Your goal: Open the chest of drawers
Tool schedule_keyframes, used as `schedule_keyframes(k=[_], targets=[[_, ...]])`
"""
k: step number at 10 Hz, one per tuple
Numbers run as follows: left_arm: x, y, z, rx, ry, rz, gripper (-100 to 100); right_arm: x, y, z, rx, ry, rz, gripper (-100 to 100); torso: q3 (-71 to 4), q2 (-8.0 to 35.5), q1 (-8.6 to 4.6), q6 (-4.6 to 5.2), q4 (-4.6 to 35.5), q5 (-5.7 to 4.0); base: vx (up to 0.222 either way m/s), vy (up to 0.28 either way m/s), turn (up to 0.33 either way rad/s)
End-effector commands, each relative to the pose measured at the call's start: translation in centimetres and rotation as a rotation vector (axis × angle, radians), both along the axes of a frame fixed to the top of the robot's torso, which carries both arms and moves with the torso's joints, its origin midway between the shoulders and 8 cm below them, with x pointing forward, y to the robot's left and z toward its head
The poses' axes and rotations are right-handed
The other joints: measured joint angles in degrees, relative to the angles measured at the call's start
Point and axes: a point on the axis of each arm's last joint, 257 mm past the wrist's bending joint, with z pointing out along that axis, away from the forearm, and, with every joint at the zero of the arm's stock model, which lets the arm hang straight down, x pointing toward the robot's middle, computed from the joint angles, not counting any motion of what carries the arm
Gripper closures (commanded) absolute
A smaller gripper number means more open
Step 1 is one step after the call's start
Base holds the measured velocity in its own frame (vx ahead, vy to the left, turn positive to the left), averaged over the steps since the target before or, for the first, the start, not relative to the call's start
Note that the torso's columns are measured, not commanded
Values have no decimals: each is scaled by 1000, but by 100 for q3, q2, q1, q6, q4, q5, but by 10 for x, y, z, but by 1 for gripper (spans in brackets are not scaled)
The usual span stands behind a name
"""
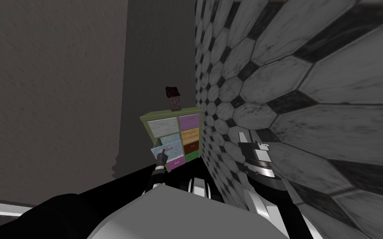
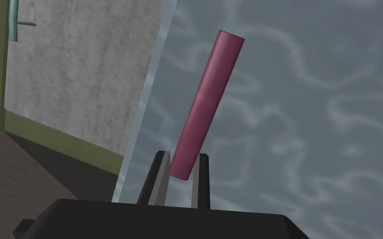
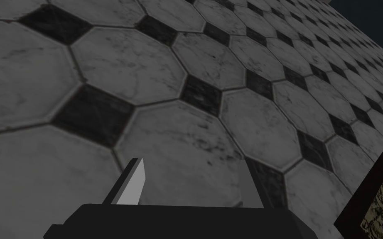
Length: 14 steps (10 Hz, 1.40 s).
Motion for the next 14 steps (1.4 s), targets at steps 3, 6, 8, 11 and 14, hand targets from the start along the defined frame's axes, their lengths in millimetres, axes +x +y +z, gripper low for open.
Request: schedule_keyframes(k=[3,6,8,11,14], targets=[[-9,7,21,-1,0,8,-100,0,0,0,0,0,0,0,-40,-58,40,-2,-12,5,33,9,-19],[-16,11,38,-1,0,13,-100,0,0,0,0,0,0,0,3,11,-2,-6,11,-11,36,1,-12],[-20,13,49,0,0,15,-100,0,0,0,0,0,0,0,4,12,2,-6,11,-10,8,-14,-18],[-24,13,45,-5,16,16,0,0,0,0,0,0,0,0,3,17,-7,-6,21,-23,5,-5,-5],[-24,13,42,-7,22,16,0,0,0,0,0,0,0,0,-2,6,2,-7,12,-14,0,0,0]])
